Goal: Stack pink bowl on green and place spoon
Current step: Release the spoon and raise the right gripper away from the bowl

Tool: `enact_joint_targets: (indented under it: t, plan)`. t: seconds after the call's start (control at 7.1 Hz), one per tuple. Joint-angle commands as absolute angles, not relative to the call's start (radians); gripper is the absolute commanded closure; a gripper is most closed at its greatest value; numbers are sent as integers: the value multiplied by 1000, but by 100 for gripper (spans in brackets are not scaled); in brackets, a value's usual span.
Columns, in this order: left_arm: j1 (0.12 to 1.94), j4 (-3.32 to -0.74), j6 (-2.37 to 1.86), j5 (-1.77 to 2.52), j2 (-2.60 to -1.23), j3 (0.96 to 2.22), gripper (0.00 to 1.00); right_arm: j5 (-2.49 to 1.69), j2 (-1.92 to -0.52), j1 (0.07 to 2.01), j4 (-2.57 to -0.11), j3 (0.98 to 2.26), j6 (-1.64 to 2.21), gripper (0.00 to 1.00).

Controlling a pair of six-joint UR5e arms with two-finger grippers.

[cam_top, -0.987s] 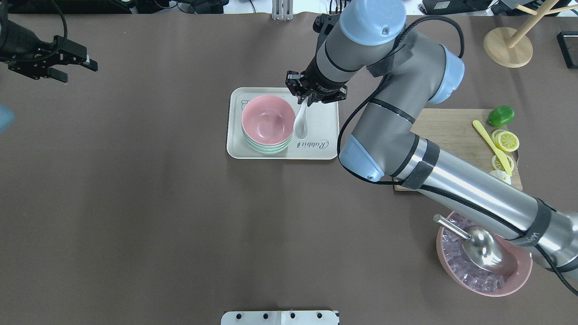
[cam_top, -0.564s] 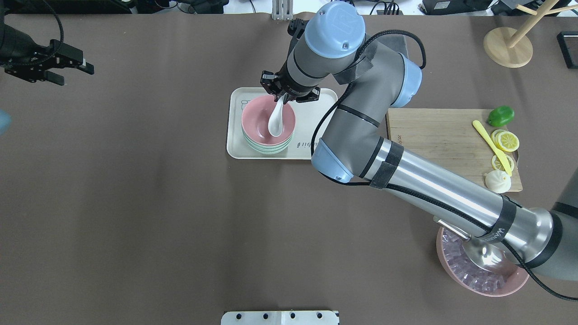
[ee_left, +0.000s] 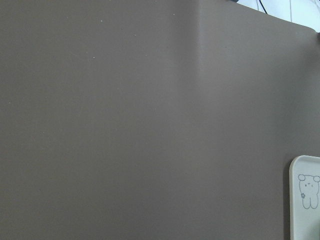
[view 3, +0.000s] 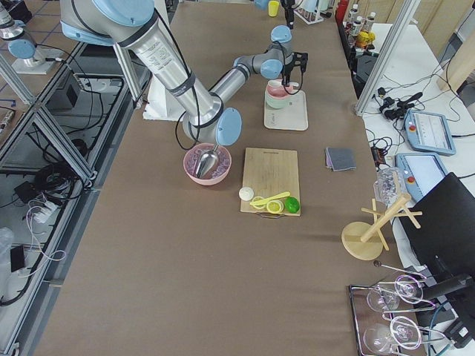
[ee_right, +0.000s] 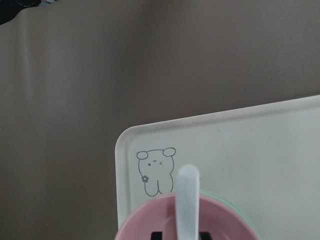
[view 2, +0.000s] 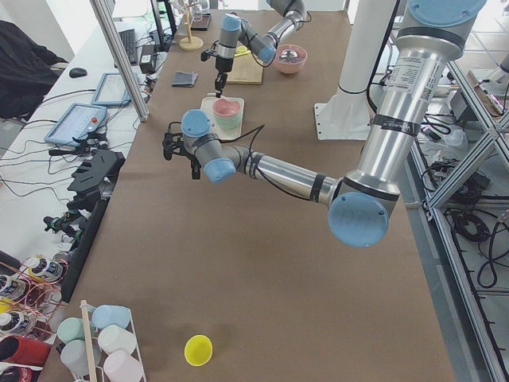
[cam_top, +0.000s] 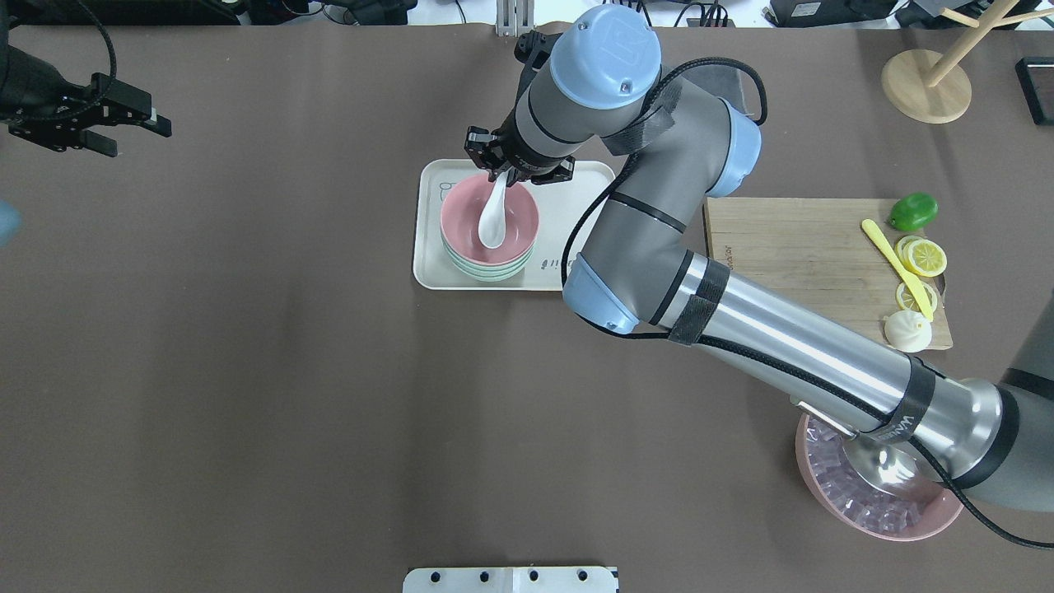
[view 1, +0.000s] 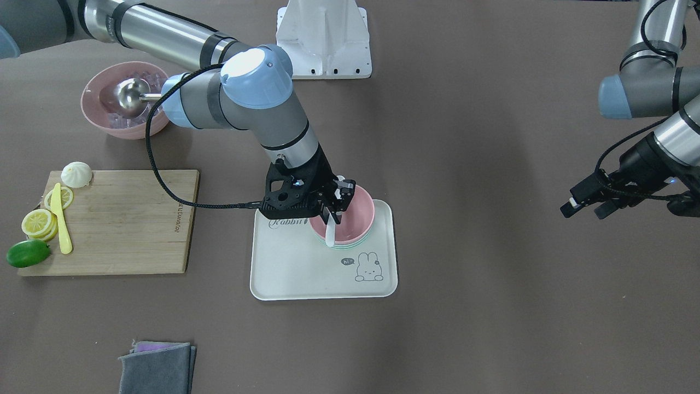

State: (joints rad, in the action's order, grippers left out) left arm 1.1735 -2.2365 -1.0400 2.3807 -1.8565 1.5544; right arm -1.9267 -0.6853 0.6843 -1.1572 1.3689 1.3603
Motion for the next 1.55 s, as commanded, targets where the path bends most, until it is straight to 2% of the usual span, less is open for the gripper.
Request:
enact_joint_targets:
  t: [0.0,0.42,0.56,0.7,0.85,0.99,1.13,1.27,1.41]
  plan:
    - [1172,-2237,-1040,2381,-1858,1549,3,-1922,-689,684,-1114,1365,1345,0]
    - [1186,-2230,-1040,2384,-1858,1563,2,-1927,-715,698,-1124,1409,1333,0]
    - [1283,-2224,-1037,2384,-1862,1578,2,-1951,-798,753,-1194,1542,1327,0]
    - [1361,-2209,-1008,2393,-1861,1577,2,-1995,-916,841,-1371,1721,1213,0]
    - [1444,-2139,-917,2384,-1842,1565,2,-2009,-1018,898,-1652,1902,987,0]
    - [1513,-2052,-690,2382,-1797,1572,2,-1999,-1058,978,-1894,1999,736,0]
    - [1561,-1943,-535,2364,-1792,1568,2,-1999,-1102,1039,-2065,2038,553,0]
    - [1575,-1757,-382,2359,-1795,1574,2,-2006,-1193,1101,-2115,2039,394,0]
    - [1583,-1696,-215,2373,-1783,1577,2,-2006,-1297,1165,-2111,2033,271,0]
